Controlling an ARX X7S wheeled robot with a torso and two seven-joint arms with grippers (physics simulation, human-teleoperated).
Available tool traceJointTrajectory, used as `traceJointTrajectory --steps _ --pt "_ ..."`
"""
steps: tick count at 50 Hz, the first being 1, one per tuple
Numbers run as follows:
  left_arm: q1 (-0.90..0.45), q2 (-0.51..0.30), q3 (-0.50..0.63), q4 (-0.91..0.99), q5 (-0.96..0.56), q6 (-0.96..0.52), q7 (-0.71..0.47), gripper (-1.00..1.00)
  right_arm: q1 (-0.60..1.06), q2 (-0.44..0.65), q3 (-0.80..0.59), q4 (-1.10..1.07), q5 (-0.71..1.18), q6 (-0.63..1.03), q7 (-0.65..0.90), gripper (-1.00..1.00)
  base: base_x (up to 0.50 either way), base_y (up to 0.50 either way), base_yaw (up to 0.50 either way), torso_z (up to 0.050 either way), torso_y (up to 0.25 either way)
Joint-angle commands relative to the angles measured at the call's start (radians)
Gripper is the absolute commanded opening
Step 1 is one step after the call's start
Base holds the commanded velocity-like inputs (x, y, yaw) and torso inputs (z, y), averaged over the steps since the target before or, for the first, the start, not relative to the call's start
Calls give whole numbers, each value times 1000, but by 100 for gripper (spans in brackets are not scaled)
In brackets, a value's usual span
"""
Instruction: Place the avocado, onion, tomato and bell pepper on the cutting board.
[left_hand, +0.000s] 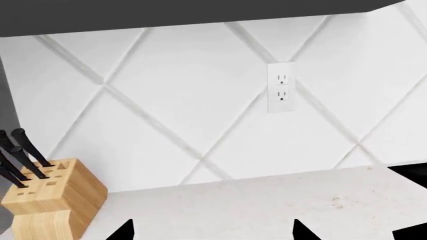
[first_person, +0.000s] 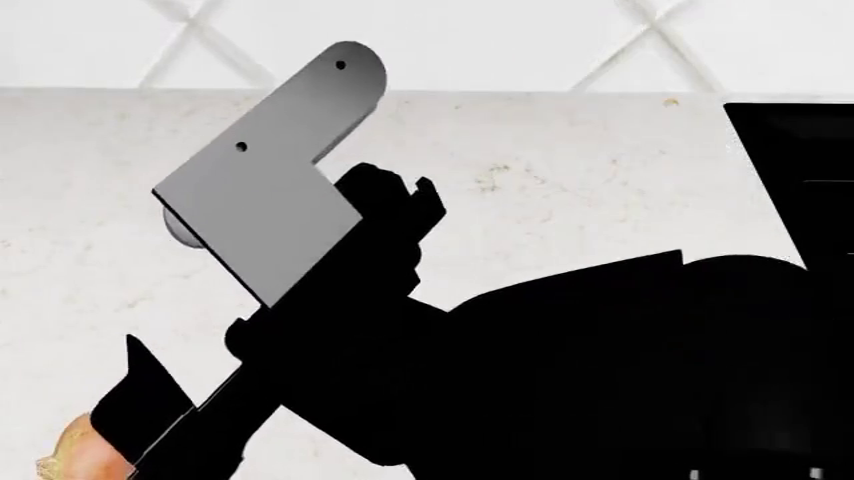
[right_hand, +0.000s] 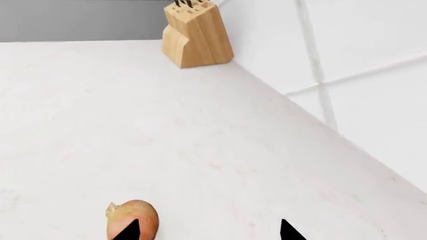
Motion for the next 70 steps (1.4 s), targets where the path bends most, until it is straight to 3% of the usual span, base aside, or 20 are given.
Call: traceJointTrajectory --steps 1,18,39,70 --pt "21 45 -70 9 24 -27 22 100 -37 -123 -48 77 -194 -55 -180 100 0 0 0 0 0" --pt "5 16 -62 3 11 -22 21 100 -85 -209 -161 151 -351 -112 -285 100 0 0 0 0 0" --pt "58 75 -163 7 -4 -103 6 100 -137 -308 -229 256 -434 -195 -357 100 0 0 0 0 0" --pt "74 98 -203 -2 -12 -136 -1 100 -194 -384 -295 492 -518 -314 -513 100 0 0 0 0 0"
